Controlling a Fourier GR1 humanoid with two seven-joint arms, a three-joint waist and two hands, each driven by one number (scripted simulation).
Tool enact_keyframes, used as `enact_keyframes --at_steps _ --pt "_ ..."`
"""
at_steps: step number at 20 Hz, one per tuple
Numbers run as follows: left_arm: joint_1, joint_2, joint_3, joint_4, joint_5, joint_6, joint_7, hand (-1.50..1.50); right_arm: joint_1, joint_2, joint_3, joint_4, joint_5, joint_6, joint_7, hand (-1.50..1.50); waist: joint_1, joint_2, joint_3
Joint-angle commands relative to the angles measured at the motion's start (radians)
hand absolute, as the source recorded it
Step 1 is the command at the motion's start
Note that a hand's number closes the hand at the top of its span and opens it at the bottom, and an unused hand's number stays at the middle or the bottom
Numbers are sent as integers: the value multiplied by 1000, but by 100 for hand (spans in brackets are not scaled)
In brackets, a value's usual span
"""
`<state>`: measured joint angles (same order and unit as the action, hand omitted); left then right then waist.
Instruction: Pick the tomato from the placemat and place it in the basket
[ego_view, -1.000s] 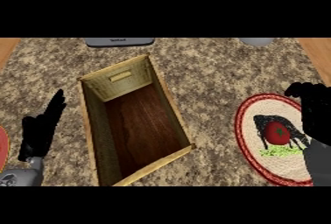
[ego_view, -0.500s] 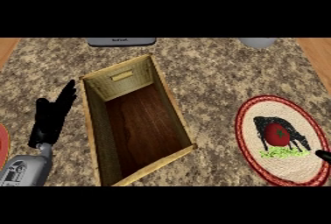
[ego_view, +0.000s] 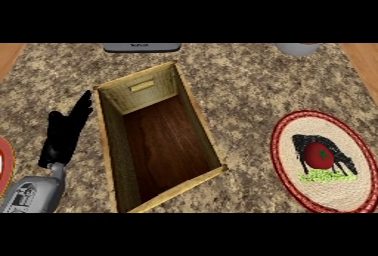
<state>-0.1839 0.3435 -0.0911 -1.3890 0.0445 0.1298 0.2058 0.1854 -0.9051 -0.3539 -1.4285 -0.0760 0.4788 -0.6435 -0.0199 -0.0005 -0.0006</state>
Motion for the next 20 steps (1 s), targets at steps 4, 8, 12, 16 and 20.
enact_keyframes --at_steps 4,8,12,16,20 --pt "-18 -9 13 4 5 -31 1 0 73 -115 7 38 78 158 -130 -150 14 0 1" --pt "-60 -11 22 -31 -17 -12 88 0 64 -103 4 25 55 161 -73 -150 16 -1 1" --pt "-33 -66 -8 21 -60 -1 1 0 -55 -39 77 149 116 86 -87 -150 31 3 2" --pt "27 -18 64 -14 -37 -53 -23 0 25 -2 -15 34 81 80 -17 -150 16 -1 0" --pt "-66 -36 64 -6 -45 -63 71 0 -35 104 67 102 194 -23 -58 -150 20 1 1"
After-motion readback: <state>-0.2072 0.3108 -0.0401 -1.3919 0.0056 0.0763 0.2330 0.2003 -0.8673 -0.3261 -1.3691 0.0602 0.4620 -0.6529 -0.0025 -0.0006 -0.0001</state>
